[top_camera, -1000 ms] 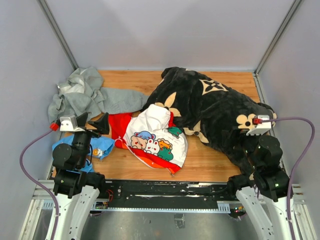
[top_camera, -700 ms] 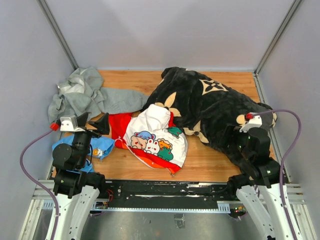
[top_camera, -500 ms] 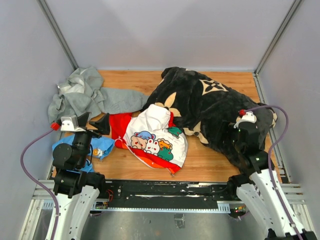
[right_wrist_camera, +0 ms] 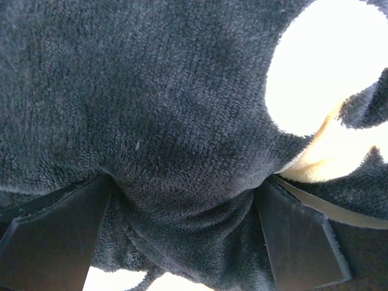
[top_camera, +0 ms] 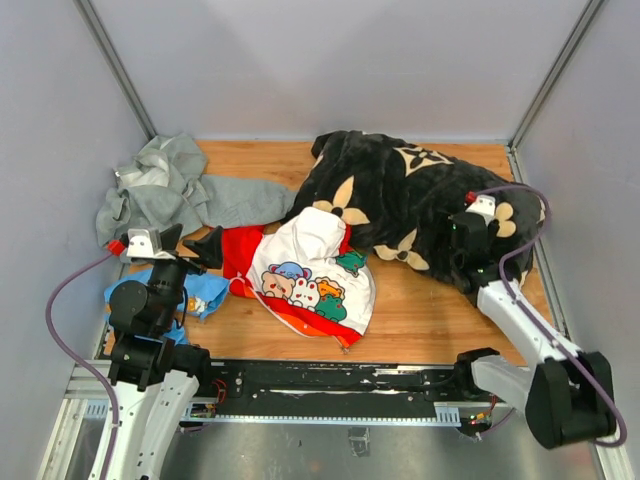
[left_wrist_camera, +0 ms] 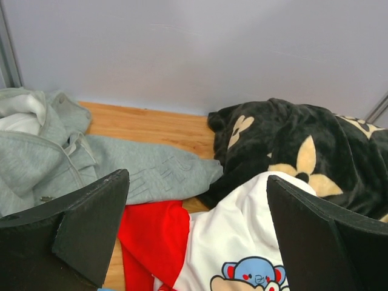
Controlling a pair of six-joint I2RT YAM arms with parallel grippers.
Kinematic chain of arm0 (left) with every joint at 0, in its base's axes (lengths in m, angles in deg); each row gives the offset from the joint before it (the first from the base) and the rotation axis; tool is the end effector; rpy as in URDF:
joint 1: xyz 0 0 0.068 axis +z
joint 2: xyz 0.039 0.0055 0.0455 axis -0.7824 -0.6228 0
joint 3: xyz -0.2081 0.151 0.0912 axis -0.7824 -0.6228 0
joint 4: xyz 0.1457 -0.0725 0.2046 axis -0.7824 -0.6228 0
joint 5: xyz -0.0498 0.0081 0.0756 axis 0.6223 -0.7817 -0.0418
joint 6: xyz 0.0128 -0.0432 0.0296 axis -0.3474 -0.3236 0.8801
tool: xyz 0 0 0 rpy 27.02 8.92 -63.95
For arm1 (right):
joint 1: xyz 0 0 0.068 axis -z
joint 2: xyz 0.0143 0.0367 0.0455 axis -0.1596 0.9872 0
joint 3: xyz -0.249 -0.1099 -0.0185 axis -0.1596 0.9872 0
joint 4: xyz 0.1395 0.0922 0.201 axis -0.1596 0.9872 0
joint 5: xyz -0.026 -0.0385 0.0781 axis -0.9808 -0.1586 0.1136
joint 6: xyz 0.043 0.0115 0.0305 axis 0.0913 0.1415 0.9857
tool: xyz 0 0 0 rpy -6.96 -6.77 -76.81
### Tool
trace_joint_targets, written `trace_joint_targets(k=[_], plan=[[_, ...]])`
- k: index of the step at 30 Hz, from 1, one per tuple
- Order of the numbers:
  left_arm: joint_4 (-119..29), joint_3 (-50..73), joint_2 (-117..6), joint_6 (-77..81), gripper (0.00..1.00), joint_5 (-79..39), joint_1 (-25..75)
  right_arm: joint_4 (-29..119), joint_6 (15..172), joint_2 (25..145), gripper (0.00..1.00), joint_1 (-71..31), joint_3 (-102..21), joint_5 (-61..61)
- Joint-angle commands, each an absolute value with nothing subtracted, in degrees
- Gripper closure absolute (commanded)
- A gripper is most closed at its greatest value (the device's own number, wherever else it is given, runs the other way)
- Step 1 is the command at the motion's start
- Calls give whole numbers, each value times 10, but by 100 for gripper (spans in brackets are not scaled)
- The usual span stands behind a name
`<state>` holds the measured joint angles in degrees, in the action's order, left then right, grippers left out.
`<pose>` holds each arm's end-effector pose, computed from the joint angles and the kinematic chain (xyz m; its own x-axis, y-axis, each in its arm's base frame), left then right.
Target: Zip up the jacket
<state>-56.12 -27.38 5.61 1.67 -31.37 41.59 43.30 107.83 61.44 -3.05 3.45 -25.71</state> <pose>0.0844 -0.0127 0.3338 0.1371 -0.2406 -0.9609 0.1516 0.9637 -0.2197 0.2197 0.0362 0.2381 -0.3523 0.2715 -0.8956 0.2222 0.9539 0.2018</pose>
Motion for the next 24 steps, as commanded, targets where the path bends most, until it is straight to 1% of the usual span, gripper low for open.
trace_joint_targets(k=[1, 9, 14, 19, 24], plan=[[-544, -276, 48, 26, 1, -299, 415, 351, 1048, 721, 2, -26, -24, -275], [-542, -277, 47, 27, 1, -294, 415, 262, 936, 876, 2, -14, -124, -294], [-540, -278, 48, 26, 1, -289, 415, 245, 898, 939, 2, 23, -185, -253], [-538, -280, 48, 26, 1, -275, 415, 271, 889, 1004, 2, 66, -265, -221], [-538, -279, 44, 27, 1, -258, 415, 302, 868, 1036, 2, 73, -324, -193]])
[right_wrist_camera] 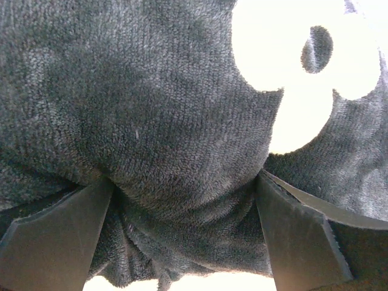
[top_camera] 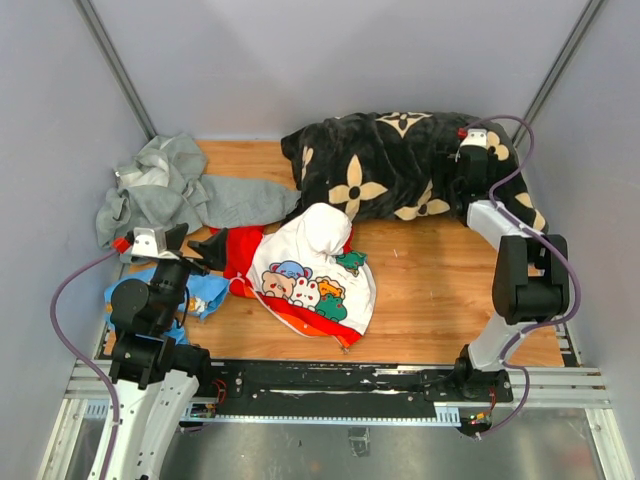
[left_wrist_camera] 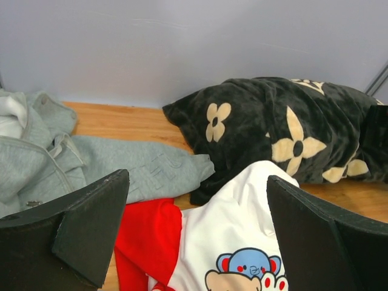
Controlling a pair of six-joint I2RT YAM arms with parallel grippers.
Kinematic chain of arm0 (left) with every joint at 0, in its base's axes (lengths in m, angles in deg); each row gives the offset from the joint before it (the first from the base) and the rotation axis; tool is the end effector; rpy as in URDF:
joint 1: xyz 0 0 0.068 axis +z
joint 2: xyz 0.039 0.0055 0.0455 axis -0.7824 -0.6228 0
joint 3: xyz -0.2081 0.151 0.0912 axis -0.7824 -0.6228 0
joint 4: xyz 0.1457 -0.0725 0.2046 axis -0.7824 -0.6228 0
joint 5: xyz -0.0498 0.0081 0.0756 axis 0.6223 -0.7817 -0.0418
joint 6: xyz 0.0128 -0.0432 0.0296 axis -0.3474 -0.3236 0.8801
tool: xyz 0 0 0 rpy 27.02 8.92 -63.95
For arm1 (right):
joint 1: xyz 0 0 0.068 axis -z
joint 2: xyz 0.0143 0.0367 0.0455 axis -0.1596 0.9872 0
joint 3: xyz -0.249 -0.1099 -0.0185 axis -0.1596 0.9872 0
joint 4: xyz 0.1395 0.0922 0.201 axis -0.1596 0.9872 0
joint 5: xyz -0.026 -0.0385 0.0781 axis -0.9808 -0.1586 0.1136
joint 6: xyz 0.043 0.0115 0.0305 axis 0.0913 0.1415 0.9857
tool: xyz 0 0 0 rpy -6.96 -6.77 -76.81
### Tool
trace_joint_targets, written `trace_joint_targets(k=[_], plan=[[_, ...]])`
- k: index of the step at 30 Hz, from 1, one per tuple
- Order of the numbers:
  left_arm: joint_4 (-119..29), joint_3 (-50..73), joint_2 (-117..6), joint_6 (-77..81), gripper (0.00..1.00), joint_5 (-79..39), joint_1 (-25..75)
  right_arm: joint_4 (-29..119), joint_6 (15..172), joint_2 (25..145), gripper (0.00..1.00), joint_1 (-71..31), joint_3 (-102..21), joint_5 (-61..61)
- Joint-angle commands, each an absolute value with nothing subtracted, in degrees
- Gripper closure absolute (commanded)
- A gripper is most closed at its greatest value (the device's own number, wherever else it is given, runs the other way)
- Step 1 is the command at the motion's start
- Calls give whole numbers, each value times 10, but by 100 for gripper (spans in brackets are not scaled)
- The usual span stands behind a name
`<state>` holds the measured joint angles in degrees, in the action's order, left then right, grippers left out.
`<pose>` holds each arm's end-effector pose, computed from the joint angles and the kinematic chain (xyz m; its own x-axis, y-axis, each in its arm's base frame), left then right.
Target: Zip up the jacket
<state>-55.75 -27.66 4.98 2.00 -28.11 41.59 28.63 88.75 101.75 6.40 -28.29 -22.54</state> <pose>0.0870 -0.0152 0.3322 0.1174 -0.2318 -0.9657 0.2031 0.9574 -0.2051 0.3942 0.0099 0.2516 -0.3117 0.0174 -0.9500 0.2144 0.9753 -0.0525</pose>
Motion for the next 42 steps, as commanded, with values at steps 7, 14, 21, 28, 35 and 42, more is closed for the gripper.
trace_joint_targets(k=[7, 14, 21, 28, 35, 42], plan=[[-546, -274, 17, 19, 1, -261, 413, 357, 899, 992, 2, 72, -321, -195], [-587, -228, -46, -34, 1, -254, 412, 460, 965, 872, 2, 57, -246, -148], [-635, -207, -111, -100, 1, -206, 411, 515, 970, 760, 2, -10, -171, -132], [-622, -255, -137, -158, 1, -183, 390, 519, 961, 667, 2, -139, -105, -111], [-570, -356, -136, -221, 1, -213, 344, 507, 950, 663, 2, -288, -70, -105], [-523, -450, -122, -280, 2, -251, 311, 450, 934, 730, 2, -433, -63, -96]])
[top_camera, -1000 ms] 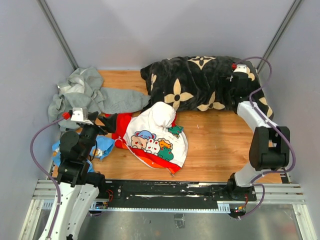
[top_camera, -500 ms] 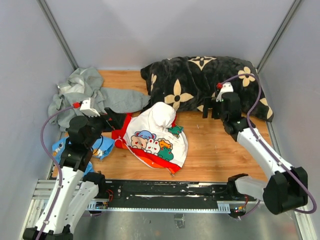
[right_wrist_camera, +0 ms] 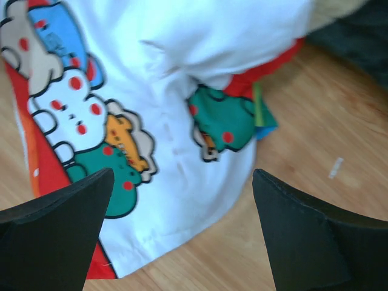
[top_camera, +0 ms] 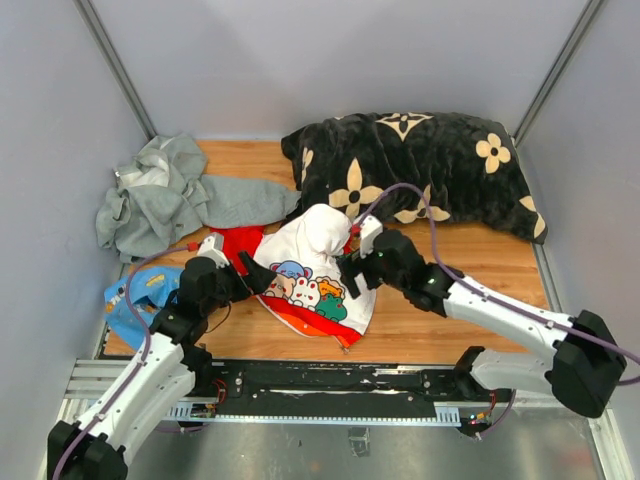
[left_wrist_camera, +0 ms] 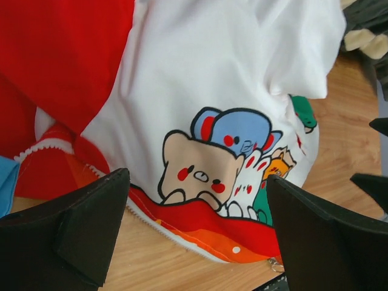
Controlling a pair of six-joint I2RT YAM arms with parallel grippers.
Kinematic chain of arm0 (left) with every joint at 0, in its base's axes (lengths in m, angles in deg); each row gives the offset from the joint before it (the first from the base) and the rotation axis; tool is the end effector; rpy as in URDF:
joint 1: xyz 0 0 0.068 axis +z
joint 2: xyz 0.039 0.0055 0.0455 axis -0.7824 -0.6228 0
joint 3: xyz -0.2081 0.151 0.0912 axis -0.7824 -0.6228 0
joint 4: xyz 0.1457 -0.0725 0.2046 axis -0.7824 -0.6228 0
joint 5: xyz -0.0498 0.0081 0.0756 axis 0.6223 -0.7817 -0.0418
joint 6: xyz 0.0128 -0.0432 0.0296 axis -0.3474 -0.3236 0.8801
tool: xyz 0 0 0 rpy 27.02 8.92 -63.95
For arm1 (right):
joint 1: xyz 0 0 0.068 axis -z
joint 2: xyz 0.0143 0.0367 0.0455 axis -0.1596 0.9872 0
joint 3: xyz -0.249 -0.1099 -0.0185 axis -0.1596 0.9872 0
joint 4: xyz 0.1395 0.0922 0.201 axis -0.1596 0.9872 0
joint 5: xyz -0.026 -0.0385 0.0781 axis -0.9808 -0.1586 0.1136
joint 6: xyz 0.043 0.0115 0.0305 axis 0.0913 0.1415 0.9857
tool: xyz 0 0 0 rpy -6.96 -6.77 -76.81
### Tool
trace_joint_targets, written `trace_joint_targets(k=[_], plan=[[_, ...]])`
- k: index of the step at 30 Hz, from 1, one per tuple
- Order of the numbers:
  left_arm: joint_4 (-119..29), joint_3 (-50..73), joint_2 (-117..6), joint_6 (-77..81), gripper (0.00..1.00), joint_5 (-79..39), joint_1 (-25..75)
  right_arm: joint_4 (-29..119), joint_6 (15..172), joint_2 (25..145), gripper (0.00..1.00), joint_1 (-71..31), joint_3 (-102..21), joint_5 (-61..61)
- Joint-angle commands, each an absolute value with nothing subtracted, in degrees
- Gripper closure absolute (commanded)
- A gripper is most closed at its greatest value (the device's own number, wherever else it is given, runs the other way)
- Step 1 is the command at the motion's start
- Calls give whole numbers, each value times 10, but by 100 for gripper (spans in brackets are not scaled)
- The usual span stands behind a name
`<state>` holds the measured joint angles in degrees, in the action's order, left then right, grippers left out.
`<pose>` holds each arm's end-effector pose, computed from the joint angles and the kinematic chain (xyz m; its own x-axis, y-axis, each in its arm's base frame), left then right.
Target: Zip up the jacket
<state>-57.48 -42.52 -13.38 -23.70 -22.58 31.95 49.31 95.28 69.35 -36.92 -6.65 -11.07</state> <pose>0.1408 -0.0536 0.2046 -0.5790 -0.4405 -0.6861 0.0789 0.8073 -0.5849 0.1781 0.1818 0.2578 -0.4273 -0.2323 -0.8738 -0.6216 0.7773 0.0973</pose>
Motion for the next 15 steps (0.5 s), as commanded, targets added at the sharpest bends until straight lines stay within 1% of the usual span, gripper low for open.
trace_joint_targets(k=[1, 8, 12, 15], plan=[[-519, -457, -122, -283, 2, -254, 310, 445, 932, 747, 2, -449, -68, -91], [-509, -469, -141, -279, 2, -271, 309, 417, 904, 876, 2, -519, -118, -61], [-486, -474, -170, -274, 2, -269, 309, 413, 903, 937, 2, -529, -138, -46], [-458, -478, -209, -274, 2, -258, 307, 417, 903, 966, 1, -529, -142, -63]])
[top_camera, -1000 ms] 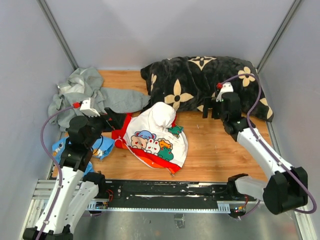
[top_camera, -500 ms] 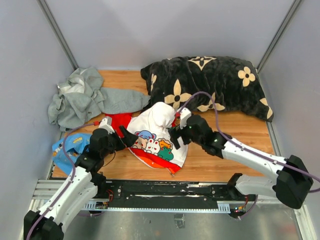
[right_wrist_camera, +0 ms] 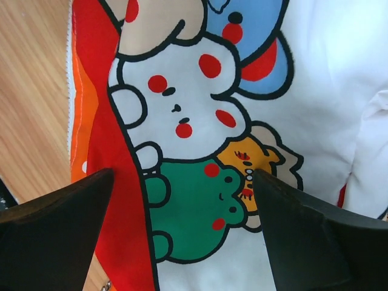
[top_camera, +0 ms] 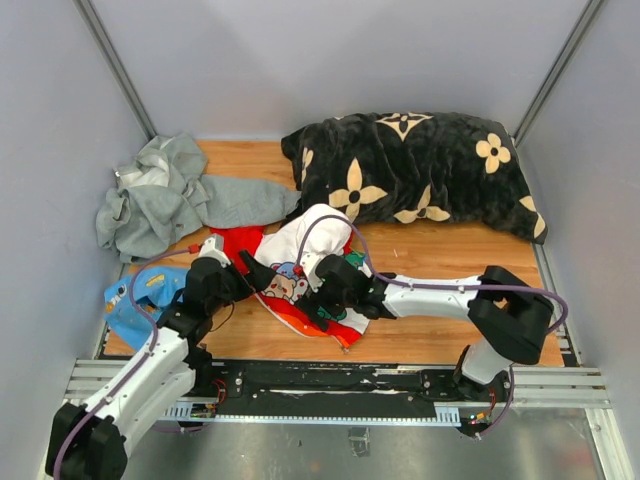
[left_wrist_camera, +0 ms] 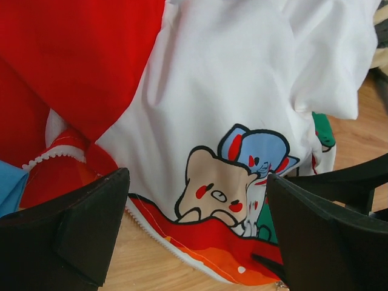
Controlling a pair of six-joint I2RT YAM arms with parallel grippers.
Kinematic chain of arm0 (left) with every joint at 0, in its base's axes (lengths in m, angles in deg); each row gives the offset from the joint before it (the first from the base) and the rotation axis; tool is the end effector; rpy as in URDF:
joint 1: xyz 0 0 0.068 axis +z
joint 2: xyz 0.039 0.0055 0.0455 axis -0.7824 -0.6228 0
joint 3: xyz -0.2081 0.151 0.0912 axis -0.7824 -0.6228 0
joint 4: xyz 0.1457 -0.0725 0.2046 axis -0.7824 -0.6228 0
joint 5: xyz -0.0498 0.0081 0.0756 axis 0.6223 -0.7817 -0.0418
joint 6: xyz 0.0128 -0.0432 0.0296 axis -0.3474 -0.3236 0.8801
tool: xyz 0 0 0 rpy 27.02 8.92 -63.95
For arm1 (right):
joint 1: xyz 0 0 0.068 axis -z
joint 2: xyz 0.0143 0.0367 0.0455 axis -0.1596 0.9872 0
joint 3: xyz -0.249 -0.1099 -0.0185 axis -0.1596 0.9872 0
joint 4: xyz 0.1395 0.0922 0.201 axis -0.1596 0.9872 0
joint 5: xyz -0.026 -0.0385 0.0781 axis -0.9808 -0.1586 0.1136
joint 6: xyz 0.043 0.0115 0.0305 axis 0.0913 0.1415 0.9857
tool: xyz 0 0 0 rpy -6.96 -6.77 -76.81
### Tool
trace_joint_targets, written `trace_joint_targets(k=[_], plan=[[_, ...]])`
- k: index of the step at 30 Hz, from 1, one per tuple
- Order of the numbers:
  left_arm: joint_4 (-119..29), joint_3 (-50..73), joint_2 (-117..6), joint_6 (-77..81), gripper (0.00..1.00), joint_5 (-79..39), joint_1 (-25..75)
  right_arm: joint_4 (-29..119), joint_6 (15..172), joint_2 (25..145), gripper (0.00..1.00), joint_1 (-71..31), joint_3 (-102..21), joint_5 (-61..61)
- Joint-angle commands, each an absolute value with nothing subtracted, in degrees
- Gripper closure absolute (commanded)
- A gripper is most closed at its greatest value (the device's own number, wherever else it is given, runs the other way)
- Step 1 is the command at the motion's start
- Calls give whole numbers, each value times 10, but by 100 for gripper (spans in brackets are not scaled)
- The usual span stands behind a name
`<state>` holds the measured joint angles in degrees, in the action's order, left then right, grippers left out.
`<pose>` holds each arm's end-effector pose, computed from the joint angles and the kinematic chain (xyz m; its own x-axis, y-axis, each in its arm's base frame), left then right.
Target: Zip up the jacket
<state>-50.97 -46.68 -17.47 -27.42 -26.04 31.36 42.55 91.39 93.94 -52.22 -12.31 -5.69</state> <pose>0.1466 -0.0551 0.1808 -0.5739 -0.4940 -0.6531 -0.0052 0.7998 -0.6003 0.1540 0.2847 0.1844 -0.3819 -0.5339 -0.7544 -0.8595 0.5053 0.0774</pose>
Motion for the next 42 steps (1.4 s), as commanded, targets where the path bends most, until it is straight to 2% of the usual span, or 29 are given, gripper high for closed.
trace_joint_targets(k=[1, 3, 9, 12, 19, 24, 27, 33, 42], plan=[[-448, -478, -222, -274, 2, -255, 306, 423, 904, 972, 2, -529, -143, -71], [-425, -476, -250, -273, 2, -251, 299, 436, 913, 980, 0, -529, -143, -89], [-352, -449, -347, -275, 2, -256, 257, 439, 946, 966, 26, -529, -103, -111], [-326, -415, -412, -271, 2, -267, 220, 442, 965, 946, 31, -529, -77, -126], [-266, -308, -560, -258, 1, -266, 145, 462, 1007, 875, 31, -528, -21, -178], [-236, -233, -629, -254, 1, -228, 121, 481, 1021, 819, 25, -529, 1, -195], [-234, -230, -617, -253, 1, -235, 122, 508, 1013, 789, 21, -529, -8, -197], [-278, -273, -512, -246, 1, -276, 126, 546, 974, 750, 17, -529, -48, -180], [-399, -365, -336, -300, 1, -331, 177, 559, 933, 830, 15, -529, -152, -164]])
